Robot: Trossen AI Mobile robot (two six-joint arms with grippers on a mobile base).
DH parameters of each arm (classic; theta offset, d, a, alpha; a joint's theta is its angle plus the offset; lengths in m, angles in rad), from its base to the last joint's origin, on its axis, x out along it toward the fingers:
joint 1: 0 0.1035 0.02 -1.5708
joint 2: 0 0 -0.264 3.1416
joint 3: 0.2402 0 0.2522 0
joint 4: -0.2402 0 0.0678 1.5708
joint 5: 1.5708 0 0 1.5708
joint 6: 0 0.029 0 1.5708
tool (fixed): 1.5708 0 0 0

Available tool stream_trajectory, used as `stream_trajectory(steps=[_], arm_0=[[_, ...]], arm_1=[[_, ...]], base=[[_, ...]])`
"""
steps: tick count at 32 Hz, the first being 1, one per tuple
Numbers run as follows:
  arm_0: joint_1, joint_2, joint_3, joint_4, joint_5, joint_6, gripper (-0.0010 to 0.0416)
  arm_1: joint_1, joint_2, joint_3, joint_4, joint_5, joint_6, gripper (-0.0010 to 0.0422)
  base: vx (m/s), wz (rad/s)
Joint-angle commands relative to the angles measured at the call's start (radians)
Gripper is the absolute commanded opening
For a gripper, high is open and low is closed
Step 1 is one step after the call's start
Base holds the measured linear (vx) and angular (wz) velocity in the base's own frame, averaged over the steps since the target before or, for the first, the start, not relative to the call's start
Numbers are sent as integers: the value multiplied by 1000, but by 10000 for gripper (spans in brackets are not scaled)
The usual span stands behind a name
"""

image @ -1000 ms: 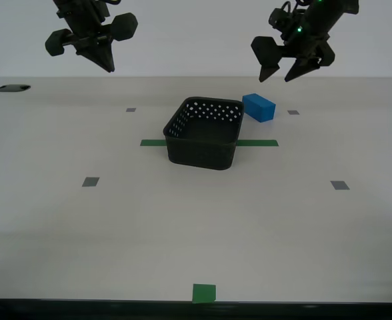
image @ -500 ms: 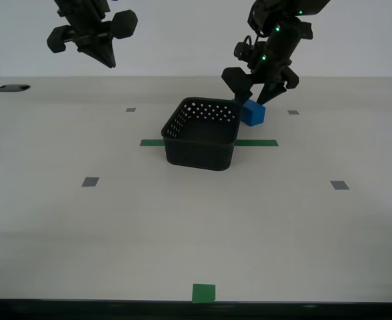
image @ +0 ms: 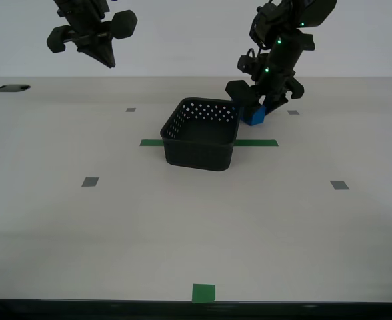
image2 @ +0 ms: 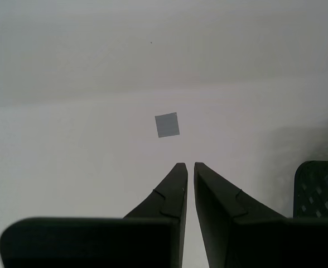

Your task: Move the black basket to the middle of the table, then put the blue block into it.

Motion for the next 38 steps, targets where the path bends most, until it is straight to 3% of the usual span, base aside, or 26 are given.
stream_trajectory(steps=[1,3,4,10,15,21,23,24,25,28,29,31,34,36,38], arm_0=[[0,0,4,4,22,4,49],[0,0,4,4,22,3,-8],[0,0,4,4,22,4,6],[-7,-62,4,-1,23,5,-2],[-8,-243,3,-48,23,23,-1],[-5,-359,-4,-153,3,23,-1],[1,-374,-4,-226,-95,23,-1],[3,-374,-4,-241,-118,23,-1],[21,-374,-5,-279,-183,21,-1],[44,-374,-7,-283,-197,17,-1],[75,-374,-7,-293,-256,17,-1],[103,-374,-9,-293,-306,17,-1],[175,-374,-50,-285,-311,11,0],[207,-374,-114,-197,-296,10,0],[218,-374,-141,-148,-249,11,3]], arm_1=[[0,0,0,-2,2,4,13],[0,0,0,-3,1,4,13],[0,0,0,-3,1,4,13],[1,0,0,-2,1,4,13],[1,5,-3,4,1,4,13],[2,5,-6,8,1,4,13],[3,5,-6,11,1,5,13],[3,5,-6,10,1,5,13],[4,5,-6,10,1,5,13],[5,5,-6,10,1,5,13],[5,5,-6,7,1,5,13],[6,5,-6,5,1,5,13],[6,5,-6,2,1,5,13],[6,5,-6,0,1,5,13],[6,5,-6,-3,1,5,13]], base=[[0,0],[0,0],[0,0],[0,0],[0,0],[0,0],[0,0],[0,0],[0,0],[0,0],[0,0],[0,0],[0,0],[0,0],[0,0]])
